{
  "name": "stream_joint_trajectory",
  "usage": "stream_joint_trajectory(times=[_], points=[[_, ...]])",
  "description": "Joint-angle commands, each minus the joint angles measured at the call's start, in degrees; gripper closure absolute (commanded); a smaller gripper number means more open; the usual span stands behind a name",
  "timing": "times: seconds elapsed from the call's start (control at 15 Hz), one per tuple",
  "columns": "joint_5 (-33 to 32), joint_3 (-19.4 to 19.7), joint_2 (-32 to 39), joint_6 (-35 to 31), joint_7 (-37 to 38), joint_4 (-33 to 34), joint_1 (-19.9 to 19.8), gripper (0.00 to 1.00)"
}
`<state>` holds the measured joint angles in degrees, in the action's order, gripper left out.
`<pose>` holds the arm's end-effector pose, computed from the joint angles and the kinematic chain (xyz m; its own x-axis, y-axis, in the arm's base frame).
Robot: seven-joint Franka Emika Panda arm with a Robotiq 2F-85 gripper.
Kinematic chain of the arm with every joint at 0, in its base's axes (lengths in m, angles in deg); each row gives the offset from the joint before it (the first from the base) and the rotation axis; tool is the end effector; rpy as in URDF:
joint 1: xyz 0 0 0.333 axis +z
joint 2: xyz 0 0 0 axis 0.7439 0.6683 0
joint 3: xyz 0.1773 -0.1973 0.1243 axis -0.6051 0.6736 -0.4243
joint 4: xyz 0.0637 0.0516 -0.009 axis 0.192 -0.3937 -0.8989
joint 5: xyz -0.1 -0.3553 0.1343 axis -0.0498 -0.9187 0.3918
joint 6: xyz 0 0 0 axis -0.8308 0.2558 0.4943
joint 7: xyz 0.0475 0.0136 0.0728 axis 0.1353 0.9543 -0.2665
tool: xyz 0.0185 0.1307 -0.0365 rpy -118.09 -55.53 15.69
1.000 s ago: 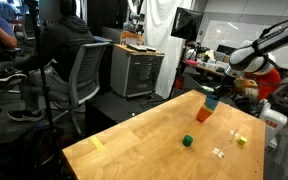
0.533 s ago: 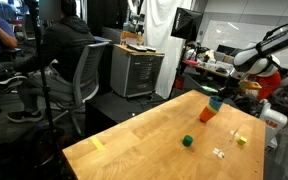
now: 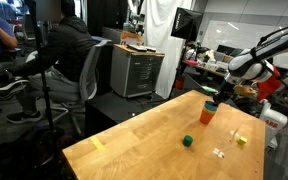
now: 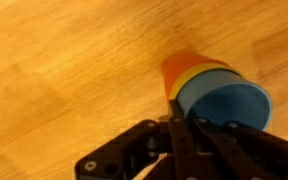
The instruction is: Stack the cups into the orange cup
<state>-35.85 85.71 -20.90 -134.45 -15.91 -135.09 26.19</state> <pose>0.6215 -0.2786 0.1279 0.9580 -0.2660 0.1069 -0.2620 -0.9638 -0.0505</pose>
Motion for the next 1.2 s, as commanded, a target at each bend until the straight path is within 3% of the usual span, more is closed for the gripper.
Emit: stream_joint_trajectory(times=[0.0,0.07,0.2,0.8,1.13], points=[[1.1,-1.6,1.0,-0.8,-1.8,1.1,-1.6,0.99],[1.0,-1.5,0.9,-0.6,-1.7,1.1,-1.6,0.96],[1.0,-1.5,0.6,-0.5,-1.9,0.8,-1.7,0.7],[0.8,-2.0,-2.1,-0.3,-3.8,-1.3,-1.8,0.02],[0.9,-2.6,-7.4,-1.0,-6.8,-5.3,-2.1,0.0]])
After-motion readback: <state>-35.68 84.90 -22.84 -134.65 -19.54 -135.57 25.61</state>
